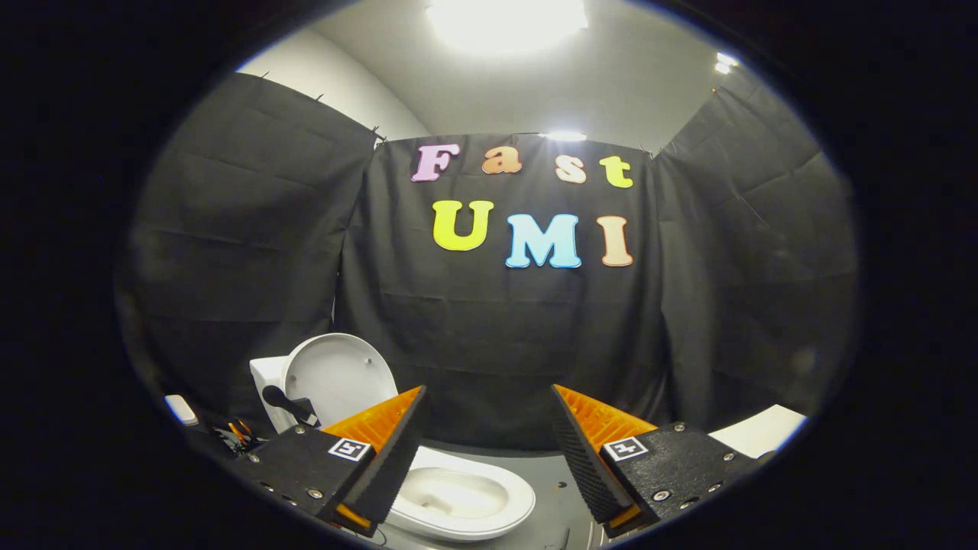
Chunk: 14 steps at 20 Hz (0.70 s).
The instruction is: Open the toilet lid.
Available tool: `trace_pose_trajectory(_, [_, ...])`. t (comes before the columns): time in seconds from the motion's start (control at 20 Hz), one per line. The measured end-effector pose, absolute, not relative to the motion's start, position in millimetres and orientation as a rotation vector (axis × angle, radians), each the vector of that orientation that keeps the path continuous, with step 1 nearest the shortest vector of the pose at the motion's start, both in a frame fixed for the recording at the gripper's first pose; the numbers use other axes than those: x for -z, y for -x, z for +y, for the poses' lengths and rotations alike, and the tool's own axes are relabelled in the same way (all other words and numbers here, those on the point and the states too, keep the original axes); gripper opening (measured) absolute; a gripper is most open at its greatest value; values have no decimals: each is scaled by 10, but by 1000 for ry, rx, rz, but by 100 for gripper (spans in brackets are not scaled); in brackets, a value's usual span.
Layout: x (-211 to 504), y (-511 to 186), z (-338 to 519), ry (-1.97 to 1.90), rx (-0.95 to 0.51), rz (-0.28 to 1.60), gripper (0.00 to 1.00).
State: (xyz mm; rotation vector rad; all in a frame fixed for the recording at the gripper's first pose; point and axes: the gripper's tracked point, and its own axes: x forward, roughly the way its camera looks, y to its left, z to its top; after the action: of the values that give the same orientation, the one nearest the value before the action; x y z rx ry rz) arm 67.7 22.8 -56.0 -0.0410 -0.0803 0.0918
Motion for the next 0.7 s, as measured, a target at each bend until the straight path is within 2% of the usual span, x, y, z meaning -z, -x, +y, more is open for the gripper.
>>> trace_pose_trajectory(0.4, [581, -259, 32, 24, -142, -96, 95])
trace_pose_trajectory(0.7, [378, 87, -246, 24, -55, -128, 94])
